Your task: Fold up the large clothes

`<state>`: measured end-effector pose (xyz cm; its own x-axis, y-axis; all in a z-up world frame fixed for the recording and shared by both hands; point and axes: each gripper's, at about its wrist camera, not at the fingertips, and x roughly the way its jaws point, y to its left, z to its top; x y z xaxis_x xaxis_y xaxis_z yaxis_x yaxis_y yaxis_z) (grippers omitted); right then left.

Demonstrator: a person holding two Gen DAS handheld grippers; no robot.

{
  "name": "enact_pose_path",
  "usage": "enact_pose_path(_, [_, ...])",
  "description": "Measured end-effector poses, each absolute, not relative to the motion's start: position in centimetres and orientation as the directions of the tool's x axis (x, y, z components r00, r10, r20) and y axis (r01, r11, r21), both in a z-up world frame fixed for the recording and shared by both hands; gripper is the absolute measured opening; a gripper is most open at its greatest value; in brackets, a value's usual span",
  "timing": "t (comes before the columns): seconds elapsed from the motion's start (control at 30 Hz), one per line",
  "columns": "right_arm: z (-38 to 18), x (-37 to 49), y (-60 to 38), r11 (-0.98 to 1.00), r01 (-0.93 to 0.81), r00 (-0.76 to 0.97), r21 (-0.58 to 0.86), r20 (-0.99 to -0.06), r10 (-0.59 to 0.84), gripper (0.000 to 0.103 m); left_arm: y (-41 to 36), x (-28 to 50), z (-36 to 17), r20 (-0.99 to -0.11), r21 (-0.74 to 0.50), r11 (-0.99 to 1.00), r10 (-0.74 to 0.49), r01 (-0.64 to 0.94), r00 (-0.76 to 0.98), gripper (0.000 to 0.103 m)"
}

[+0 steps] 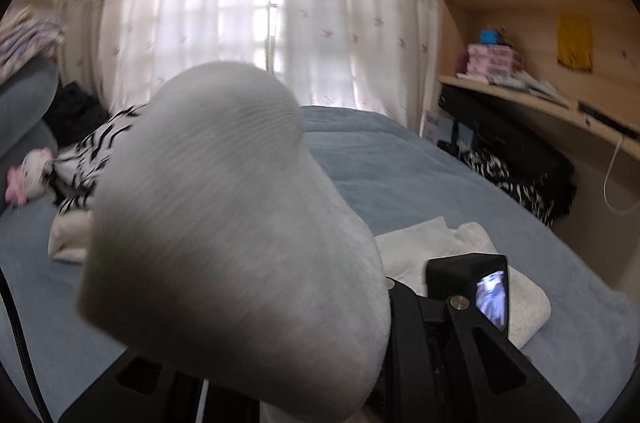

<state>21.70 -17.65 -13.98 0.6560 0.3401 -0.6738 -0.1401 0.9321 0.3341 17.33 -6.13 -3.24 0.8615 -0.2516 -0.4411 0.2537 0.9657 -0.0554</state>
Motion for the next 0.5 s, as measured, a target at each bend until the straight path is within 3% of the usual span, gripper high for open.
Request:
enact_pose_path(0.33, [-12.8,20.5,-25.1,0.744,-0.120,0.544,0.658,-0.583,0.604,0.022,-13.9,18.5,-1.4,-0.478,0.060,0.955,-0.227,0.290,0.849,0.017])
enact_pose_path(0.5, [-11.4,15.3,-32.5,0.778,0.007,0.654,0.629,-0.591,0.472,0.022,-18.3,18.3,-1.1,-0.478,0.136,0.934,-0.231,0.332,0.847,0.017])
